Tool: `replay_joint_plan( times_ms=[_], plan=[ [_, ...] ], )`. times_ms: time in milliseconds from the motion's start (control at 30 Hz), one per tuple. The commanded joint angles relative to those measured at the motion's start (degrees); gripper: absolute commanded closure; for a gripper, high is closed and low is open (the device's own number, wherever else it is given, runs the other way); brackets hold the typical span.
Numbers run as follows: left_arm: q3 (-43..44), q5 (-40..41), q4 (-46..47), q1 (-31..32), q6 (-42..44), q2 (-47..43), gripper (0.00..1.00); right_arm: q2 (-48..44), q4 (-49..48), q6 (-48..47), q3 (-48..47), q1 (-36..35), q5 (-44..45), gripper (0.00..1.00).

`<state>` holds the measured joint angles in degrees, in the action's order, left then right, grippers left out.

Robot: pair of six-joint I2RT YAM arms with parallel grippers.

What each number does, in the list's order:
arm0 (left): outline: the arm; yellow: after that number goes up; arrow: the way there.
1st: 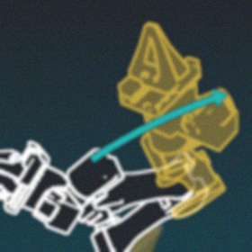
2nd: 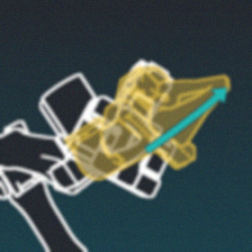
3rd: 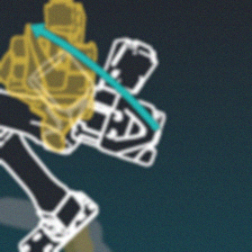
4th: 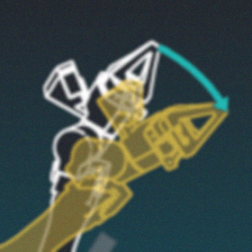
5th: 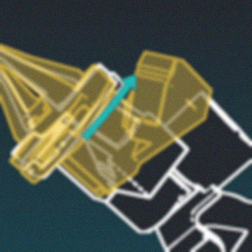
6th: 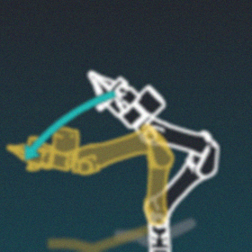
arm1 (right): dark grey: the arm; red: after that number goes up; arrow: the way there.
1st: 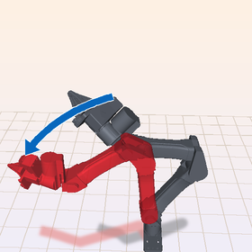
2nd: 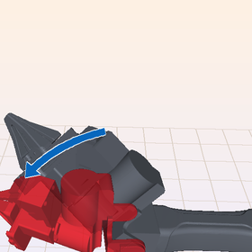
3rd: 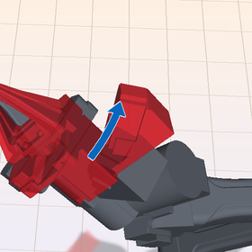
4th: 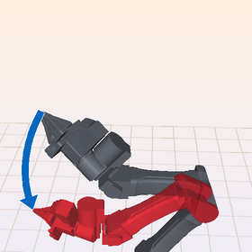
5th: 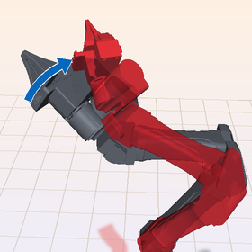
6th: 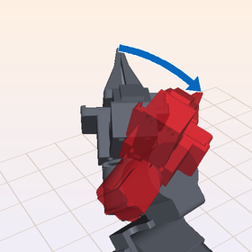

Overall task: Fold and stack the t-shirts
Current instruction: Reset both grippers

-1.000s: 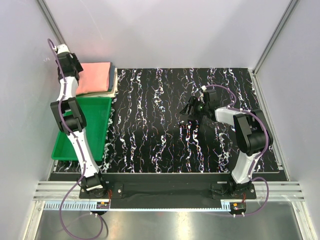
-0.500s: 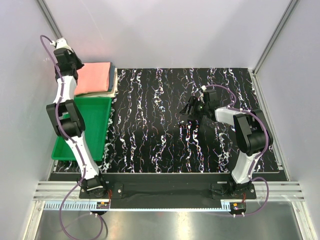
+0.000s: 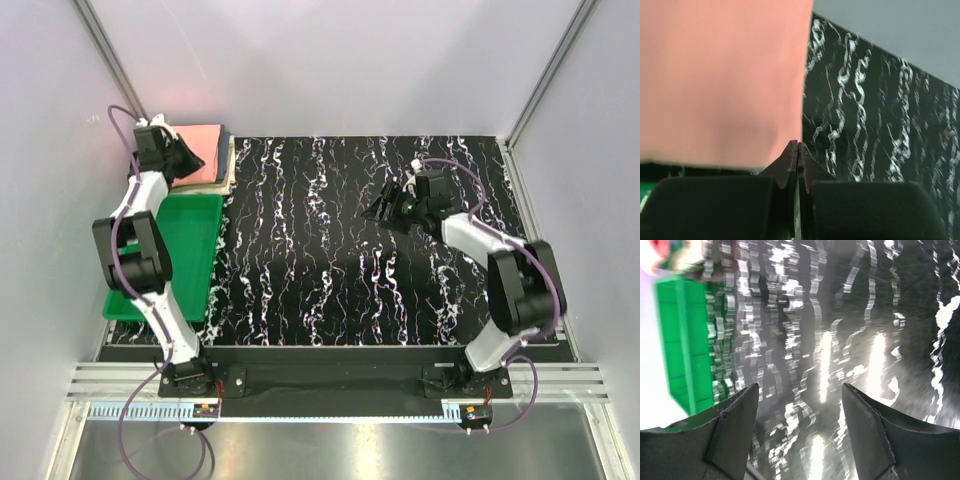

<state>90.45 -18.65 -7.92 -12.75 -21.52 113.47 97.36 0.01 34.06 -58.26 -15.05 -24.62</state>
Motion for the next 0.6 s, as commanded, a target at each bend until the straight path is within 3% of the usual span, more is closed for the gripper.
replay_joint_plan(
  times_ms=[0,67,133,267,367,467,567],
  plan=[
    [-5.17,-6.73,-0.51,2.55,-2.21,-11.15,1.0,-9.97,5.25,0.74,-1.15,0.11,1.41,0.25],
    [-9.66,-8.06,-0.52,5.53,-2.13,-17.91,1.0,-13.06,7.89,0.83,-1.15,0.11,2.9,0.18],
    [-15.99,-9.82,-1.04,11.33,-0.38,-25.0,1.0,-18.33,12.45,0.04,-1.07,0.11,4.93,0.01],
    [-22.77,-12.28,-4.11,25.28,3.05,-35.76,0.96,-27.65,19.48,-1.72,-0.19,0.19,7.22,0.0],
    [-26.02,-12.1,-4.47,30.84,3.32,-43.4,0.89,-34.42,22.13,-2.6,0.6,0.19,7.83,0.0],
    [-29.27,-12.9,-4.38,35.51,3.59,-49.82,0.72,-39.78,25.99,-2.16,2.27,0.19,8.36,0.0],
    [-35.23,-11.5,-4.29,35.52,4.03,-55.8,0.5,-46.71,27.24,-1.46,5.08,0.19,9.76,0.0]
  ],
)
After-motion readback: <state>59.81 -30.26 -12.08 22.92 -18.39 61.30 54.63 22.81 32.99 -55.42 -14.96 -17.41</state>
